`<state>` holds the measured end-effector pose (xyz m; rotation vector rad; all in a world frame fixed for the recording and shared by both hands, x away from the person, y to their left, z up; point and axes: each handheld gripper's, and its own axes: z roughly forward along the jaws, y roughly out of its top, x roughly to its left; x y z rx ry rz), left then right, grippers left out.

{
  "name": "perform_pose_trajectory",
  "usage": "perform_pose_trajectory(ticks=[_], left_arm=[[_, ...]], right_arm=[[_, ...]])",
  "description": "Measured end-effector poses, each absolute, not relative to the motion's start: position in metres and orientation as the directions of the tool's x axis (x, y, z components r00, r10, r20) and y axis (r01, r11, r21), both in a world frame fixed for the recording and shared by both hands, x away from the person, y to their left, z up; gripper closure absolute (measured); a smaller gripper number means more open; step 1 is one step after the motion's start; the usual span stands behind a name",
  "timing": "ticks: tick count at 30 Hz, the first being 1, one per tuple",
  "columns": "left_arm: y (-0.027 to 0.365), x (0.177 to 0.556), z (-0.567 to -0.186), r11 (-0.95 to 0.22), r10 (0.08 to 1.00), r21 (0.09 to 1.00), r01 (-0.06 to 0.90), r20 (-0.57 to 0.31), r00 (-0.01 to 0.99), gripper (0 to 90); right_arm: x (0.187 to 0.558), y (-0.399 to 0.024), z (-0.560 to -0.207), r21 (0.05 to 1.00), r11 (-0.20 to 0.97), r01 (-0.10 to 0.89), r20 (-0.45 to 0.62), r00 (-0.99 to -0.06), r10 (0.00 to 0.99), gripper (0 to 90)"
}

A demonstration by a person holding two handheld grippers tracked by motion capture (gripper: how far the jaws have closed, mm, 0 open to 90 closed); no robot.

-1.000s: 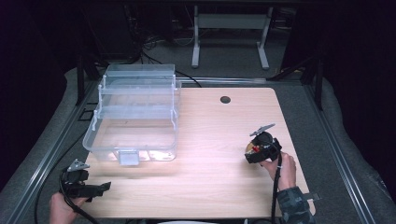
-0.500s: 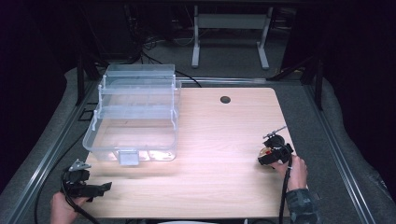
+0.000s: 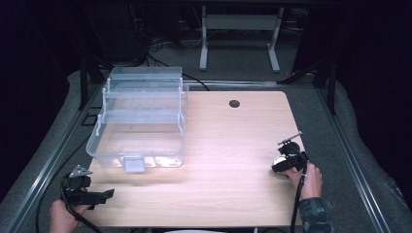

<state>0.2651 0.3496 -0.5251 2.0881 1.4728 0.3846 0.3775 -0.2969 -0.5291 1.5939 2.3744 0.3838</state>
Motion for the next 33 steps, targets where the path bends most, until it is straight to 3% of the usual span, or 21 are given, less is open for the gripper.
perform_pose_trajectory(ticks=[4,10,24,33], left_arm=[[0.349,0.264,-0.523,-0.253,0.928,0.586,0.770,-0.077,0.364,0.1],[0.353,0.261,-0.514,-0.251,0.932,0.593,0.765,-0.066,0.357,0.1],[0.354,0.281,-0.469,-0.274,0.930,0.619,0.736,-0.025,0.367,0.1],[0.369,0.320,-0.447,-0.246,0.941,0.632,0.735,-0.028,0.338,0.1]], right_arm=[[0.376,-0.298,-0.523,0.377,0.350,0.858,-0.046,-0.360,0.932,7.4],[0.370,-0.299,-0.507,0.426,0.341,0.838,-0.035,-0.362,0.932,4.3],[0.353,-0.271,-0.481,0.509,0.392,0.767,-0.041,-0.433,0.901,6.1],[0.350,-0.261,-0.481,0.515,0.408,0.753,-0.043,-0.453,0.890,7.0]])
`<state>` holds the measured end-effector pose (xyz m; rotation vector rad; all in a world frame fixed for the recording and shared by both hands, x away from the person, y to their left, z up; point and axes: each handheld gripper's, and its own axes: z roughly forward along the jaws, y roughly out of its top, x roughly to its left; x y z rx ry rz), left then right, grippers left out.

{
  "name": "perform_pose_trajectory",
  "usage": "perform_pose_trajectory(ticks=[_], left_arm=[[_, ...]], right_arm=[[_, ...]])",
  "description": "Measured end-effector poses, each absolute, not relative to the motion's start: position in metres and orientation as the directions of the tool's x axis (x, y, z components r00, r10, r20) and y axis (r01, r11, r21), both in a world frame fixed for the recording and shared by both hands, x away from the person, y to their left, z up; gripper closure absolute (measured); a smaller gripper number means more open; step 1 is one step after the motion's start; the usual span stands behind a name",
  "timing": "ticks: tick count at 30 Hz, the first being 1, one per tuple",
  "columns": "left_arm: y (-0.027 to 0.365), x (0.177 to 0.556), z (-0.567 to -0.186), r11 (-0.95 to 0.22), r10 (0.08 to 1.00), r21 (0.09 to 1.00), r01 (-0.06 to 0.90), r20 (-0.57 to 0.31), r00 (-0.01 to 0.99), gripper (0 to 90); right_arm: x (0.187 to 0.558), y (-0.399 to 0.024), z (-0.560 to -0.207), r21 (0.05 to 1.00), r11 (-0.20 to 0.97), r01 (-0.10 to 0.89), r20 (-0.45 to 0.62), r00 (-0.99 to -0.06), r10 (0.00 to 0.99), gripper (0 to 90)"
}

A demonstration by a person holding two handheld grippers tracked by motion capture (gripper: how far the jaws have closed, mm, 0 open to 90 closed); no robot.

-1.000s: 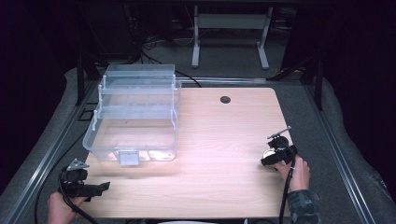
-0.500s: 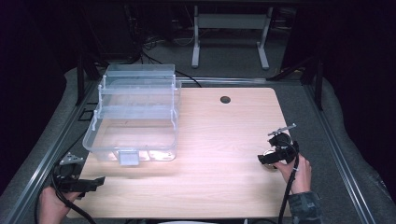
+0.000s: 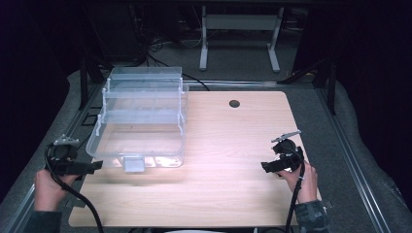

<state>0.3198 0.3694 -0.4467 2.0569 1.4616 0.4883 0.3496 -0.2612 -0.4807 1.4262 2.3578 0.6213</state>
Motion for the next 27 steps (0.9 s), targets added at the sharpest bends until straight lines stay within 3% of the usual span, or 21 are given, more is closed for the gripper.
perform_pose_trajectory(ticks=[8,12,17,27], left_arm=[[0.371,0.358,-0.435,-0.224,0.939,0.623,0.749,-0.068,0.338,0.2],[0.377,0.380,-0.444,-0.192,0.946,0.595,0.781,-0.099,0.308,6.6],[0.388,0.401,-0.454,-0.149,0.963,0.566,0.811,-0.104,0.249,28.1],[0.399,0.427,-0.476,-0.089,0.976,0.505,0.859,-0.129,0.177,62.1]], right_arm=[[0.346,-0.260,-0.477,0.533,0.409,0.741,-0.031,-0.465,0.885,7.9],[0.345,-0.256,-0.475,0.534,0.414,0.737,-0.039,-0.468,0.883,8.7],[0.345,-0.254,-0.474,0.536,0.420,0.732,-0.039,-0.475,0.879,9.9],[0.343,-0.253,-0.475,0.534,0.422,0.733,-0.043,-0.474,0.879,11.4]])
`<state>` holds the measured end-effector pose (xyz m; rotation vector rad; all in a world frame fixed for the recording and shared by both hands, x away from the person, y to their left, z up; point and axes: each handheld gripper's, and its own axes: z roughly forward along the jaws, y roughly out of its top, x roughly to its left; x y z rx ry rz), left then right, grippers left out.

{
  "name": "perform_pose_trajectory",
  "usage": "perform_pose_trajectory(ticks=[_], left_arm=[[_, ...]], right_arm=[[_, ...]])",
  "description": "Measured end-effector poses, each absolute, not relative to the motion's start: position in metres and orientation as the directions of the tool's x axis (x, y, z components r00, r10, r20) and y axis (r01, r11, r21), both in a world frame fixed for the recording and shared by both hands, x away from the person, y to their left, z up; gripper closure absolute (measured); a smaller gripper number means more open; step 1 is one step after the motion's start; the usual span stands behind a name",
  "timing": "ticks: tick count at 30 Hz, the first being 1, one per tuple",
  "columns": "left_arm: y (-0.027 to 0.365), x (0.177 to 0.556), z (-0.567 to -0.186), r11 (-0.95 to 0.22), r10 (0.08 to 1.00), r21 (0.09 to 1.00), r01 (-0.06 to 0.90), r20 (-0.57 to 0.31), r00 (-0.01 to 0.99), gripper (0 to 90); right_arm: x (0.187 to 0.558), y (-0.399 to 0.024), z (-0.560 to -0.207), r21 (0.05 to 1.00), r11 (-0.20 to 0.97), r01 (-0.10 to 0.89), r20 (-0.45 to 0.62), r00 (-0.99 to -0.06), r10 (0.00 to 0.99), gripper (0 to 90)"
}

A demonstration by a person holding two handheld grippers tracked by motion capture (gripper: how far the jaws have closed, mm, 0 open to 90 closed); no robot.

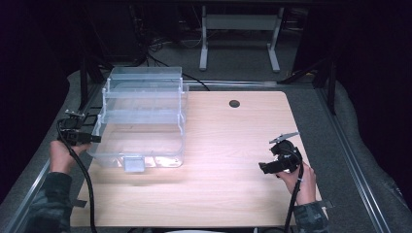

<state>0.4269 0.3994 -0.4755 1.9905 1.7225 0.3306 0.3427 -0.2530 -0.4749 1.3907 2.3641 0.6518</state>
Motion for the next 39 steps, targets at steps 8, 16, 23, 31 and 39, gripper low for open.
perform_pose_trajectory(ticks=[8,16,23,31,39], left_arm=[[0.398,0.431,-0.480,-0.111,0.977,0.489,0.865,-0.104,0.184,81.8],[0.394,0.429,-0.480,-0.138,0.970,0.495,0.858,-0.106,0.217,81.3],[0.376,0.427,-0.480,-0.181,0.964,0.501,0.846,-0.081,0.254,79.9],[0.356,0.424,-0.479,-0.220,0.955,0.497,0.839,-0.066,0.290,78.7],[0.338,0.423,-0.480,-0.242,0.948,0.509,0.826,-0.057,0.313,78.0]], right_arm=[[0.339,-0.255,-0.474,0.544,0.413,0.730,-0.043,-0.468,0.883,12.1],[0.338,-0.259,-0.471,0.564,0.393,0.727,-0.025,-0.460,0.887,12.5],[0.340,-0.261,-0.474,0.562,0.387,0.731,-0.012,-0.460,0.888,12.6],[0.340,-0.264,-0.474,0.572,0.370,0.732,0.000,-0.451,0.893,13.3],[0.343,-0.264,-0.478,0.571,0.360,0.738,0.014,-0.448,0.894,13.5]])
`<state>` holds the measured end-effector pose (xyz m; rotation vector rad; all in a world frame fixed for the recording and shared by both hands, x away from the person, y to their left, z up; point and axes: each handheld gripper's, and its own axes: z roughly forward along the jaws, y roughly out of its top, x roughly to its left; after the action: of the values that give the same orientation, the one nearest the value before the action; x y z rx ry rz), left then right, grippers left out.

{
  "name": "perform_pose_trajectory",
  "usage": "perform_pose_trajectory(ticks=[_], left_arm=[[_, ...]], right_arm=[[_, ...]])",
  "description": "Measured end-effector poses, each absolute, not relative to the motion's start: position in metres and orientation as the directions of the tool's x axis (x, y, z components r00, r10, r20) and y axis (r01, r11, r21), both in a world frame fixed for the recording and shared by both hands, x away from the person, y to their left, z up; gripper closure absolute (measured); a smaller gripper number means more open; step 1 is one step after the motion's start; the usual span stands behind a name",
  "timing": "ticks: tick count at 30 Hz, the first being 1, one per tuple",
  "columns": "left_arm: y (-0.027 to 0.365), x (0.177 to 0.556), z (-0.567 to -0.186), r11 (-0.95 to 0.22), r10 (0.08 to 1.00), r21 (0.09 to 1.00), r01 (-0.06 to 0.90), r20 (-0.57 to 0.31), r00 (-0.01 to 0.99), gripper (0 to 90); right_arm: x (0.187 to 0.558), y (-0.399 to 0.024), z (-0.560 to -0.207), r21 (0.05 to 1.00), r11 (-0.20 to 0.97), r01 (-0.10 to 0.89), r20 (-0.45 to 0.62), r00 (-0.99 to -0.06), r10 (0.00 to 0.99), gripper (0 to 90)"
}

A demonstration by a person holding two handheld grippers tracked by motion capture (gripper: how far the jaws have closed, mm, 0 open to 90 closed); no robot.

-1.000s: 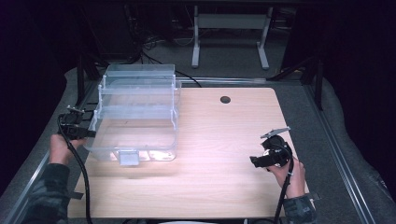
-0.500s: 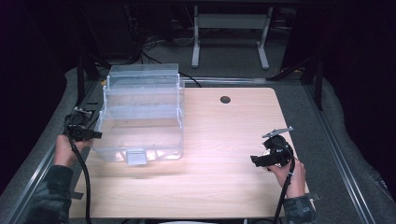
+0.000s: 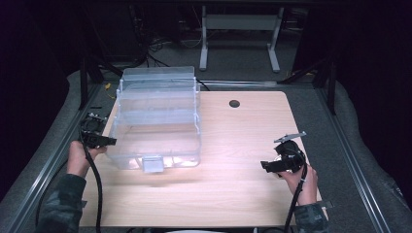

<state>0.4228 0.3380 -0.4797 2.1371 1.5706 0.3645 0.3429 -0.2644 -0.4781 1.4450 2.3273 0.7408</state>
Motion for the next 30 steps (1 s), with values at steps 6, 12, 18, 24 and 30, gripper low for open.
perform_pose_trajectory(ticks=[6,12,18,24,30], left_arm=[[0.321,0.422,-0.479,-0.264,0.941,0.502,0.823,-0.051,0.334,77.3],[0.305,0.422,-0.479,-0.282,0.936,0.499,0.819,-0.045,0.349,77.0],[0.289,0.422,-0.478,-0.301,0.928,0.495,0.815,-0.042,0.369,76.6],[0.274,0.422,-0.478,-0.323,0.920,0.492,0.808,-0.039,0.391,75.9],[0.256,0.423,-0.478,-0.341,0.909,0.492,0.801,-0.045,0.414,75.4]], right_arm=[[0.343,-0.265,-0.476,0.581,0.353,0.734,0.024,-0.449,0.893,13.6],[0.343,-0.267,-0.470,0.589,0.349,0.729,0.027,-0.449,0.893,13.7],[0.345,-0.266,-0.472,0.594,0.345,0.727,0.027,-0.446,0.894,14.0],[0.348,-0.263,-0.468,0.602,0.348,0.718,0.049,-0.469,0.882,14.1],[0.351,-0.258,-0.462,0.611,0.351,0.710,0.028,-0.463,0.886,14.3]])
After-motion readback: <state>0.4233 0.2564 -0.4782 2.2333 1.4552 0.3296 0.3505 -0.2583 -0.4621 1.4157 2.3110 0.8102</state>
